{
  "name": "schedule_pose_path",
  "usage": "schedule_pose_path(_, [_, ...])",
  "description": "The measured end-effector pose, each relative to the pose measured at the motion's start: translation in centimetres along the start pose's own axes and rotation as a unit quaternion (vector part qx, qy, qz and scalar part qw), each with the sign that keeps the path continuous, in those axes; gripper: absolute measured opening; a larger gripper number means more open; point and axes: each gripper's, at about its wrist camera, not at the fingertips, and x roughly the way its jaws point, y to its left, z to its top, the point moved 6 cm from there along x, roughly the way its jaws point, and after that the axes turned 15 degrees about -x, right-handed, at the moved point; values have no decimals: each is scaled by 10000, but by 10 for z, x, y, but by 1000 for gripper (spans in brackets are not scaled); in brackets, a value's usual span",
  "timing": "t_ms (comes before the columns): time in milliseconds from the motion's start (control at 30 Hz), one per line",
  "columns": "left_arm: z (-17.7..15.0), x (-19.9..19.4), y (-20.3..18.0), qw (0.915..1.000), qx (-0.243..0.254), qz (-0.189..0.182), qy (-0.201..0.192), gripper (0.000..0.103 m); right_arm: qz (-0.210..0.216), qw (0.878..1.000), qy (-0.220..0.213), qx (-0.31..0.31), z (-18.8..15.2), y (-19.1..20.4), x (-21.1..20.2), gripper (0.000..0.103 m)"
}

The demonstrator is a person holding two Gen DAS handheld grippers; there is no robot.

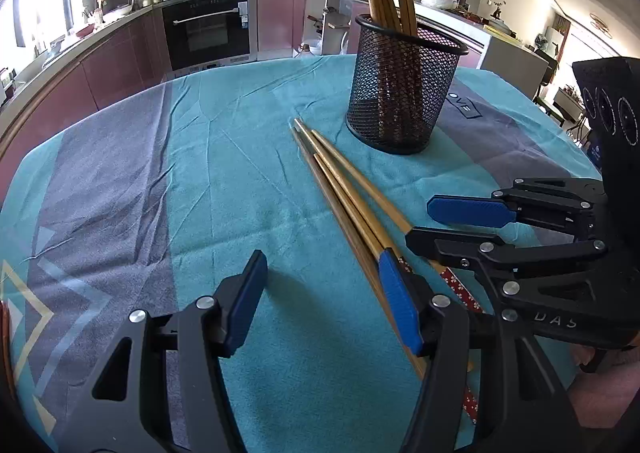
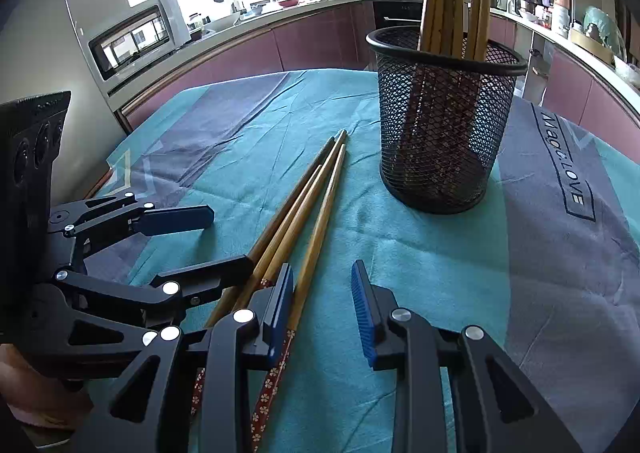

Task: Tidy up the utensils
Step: 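Lower both open grippers around separate chopsticks on the cloth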

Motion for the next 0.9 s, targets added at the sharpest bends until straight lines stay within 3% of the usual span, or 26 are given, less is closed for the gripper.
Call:
schedule_pose_path(600, [-1,2,3,9998,-23,175,2,55,-3,10000,3,0,1,-2,-1,27])
schedule_pose_path(700, [1,3,2,9999,-6,147,14,42,-6,10000,7,-2,2,-2,0,27])
schedule_pose_path(900, [5,6,5,9999,-104,107,54,32,-17,10000,19,-18,3,-4,0,27])
